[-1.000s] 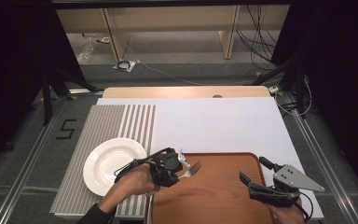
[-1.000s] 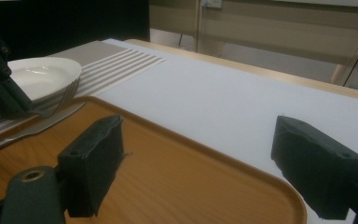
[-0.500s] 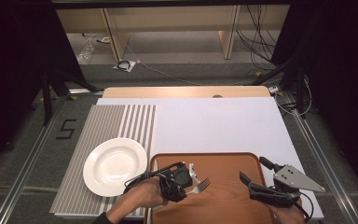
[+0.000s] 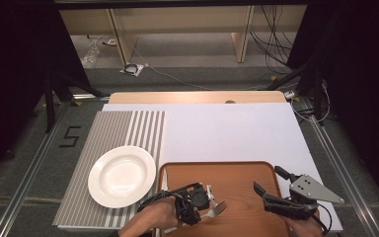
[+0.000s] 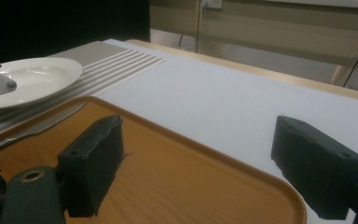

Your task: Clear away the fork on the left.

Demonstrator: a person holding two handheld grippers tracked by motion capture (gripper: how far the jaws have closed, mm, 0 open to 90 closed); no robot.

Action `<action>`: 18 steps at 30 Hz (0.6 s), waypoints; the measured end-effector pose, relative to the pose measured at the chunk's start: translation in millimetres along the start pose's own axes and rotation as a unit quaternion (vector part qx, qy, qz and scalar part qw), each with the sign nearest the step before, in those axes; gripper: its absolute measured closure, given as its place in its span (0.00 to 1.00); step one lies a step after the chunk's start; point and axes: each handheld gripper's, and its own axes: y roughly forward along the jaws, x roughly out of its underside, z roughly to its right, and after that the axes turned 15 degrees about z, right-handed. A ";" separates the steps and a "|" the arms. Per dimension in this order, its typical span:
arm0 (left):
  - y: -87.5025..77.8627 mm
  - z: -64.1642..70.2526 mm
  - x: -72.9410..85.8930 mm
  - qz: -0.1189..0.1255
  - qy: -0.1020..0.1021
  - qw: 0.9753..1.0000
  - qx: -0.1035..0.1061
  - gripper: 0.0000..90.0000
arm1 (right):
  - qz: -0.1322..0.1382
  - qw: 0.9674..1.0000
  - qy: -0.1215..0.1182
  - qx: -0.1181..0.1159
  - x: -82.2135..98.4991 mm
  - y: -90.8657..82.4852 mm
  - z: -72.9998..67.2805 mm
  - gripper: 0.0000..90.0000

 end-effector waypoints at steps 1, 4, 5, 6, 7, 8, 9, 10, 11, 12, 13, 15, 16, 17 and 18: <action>0.2 0.2 0.2 -0.001 0.000 1.000 0.000 0.94 | -0.002 1.000 0.000 0.001 -0.1 -0.2 0.0 0.20; 1.9 1.0 1.0 -0.004 -0.001 1.000 0.001 0.94 | 0.002 1.000 0.000 0.000 0.4 0.6 0.2 0.20; 2.6 1.4 1.2 -0.006 -0.002 1.000 0.002 0.94 | -0.001 1.000 -0.001 0.001 0.2 0.3 0.3 0.20; 3.2 1.7 1.4 -0.007 -0.002 1.000 0.003 0.94 | 0.003 1.000 0.001 0.000 0.6 0.8 0.2 0.20; 3.9 2.0 1.6 -0.009 -0.003 1.000 0.003 0.94 | 0.002 1.000 0.000 0.001 0.6 0.7 0.3 0.20; 4.9 2.4 2.0 -0.012 -0.004 1.000 0.005 0.94 | 0.001 1.000 0.000 0.001 0.5 0.5 0.3 0.20; 5.9 3.0 2.3 -0.014 -0.006 1.000 0.004 0.94 | 0.002 1.000 0.000 0.001 0.5 0.4 0.5 0.20; 7.1 3.3 2.8 -0.015 -0.007 1.000 0.005 0.94 | 0.003 1.000 0.000 0.001 0.7 0.6 0.5 0.20; 8.1 3.7 3.2 -0.018 -0.008 1.000 0.006 0.94 | 0.004 1.000 0.001 0.000 0.9 1.0 0.6 0.20; 9.2 4.3 3.6 -0.019 -0.009 1.000 0.007 0.94 | 0.005 1.000 0.001 0.001 0.9 1.1 0.4 0.20; 10.4 4.8 4.0 -0.020 -0.010 1.000 0.008 0.94 | 0.003 1.000 0.001 0.001 0.7 0.9 0.4 0.20; 12.9 5.9 4.8 -0.025 -0.011 1.000 0.009 0.94 | 0.003 1.000 0.001 0.001 0.7 0.8 0.3 0.20; 14.0 6.5 5.1 -0.029 -0.008 1.000 0.008 0.94 | 0.003 1.000 0.001 0.001 0.7 0.8 0.3 0.20; 15.5 7.1 5.6 -0.032 -0.006 0.999 0.008 0.94 | 0.003 1.000 0.001 0.001 0.7 0.7 0.4 0.20; 16.5 7.4 5.9 -0.034 -0.006 0.999 0.006 0.94 | 0.004 1.000 0.001 0.000 0.8 0.8 0.5 0.20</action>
